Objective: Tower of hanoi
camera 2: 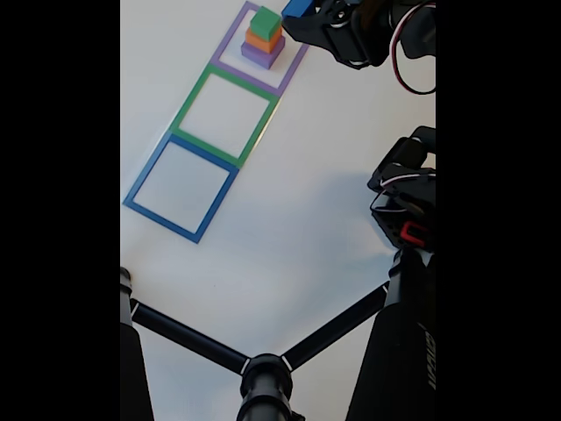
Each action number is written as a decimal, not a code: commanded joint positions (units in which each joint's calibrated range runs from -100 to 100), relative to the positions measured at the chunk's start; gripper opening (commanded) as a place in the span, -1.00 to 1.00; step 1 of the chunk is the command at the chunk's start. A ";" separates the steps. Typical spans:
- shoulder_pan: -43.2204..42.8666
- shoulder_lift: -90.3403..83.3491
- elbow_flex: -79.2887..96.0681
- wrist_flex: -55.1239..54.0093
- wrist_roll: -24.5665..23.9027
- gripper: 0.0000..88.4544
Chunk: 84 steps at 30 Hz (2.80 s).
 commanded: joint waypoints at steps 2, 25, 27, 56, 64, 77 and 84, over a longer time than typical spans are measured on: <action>-3.65 -2.26 -2.59 1.46 0.18 -0.96; -8.54 0.49 77.23 -83.31 0.18 -0.96; -8.54 6.70 78.86 -91.98 0.18 -0.96; -7.58 69.12 70.86 -151.81 0.18 -0.94; -7.97 72.75 68.95 -152.71 0.18 -0.92; -7.49 66.61 72.95 -151.65 0.18 -0.55; -7.01 41.66 79.59 -135.38 0.18 -0.57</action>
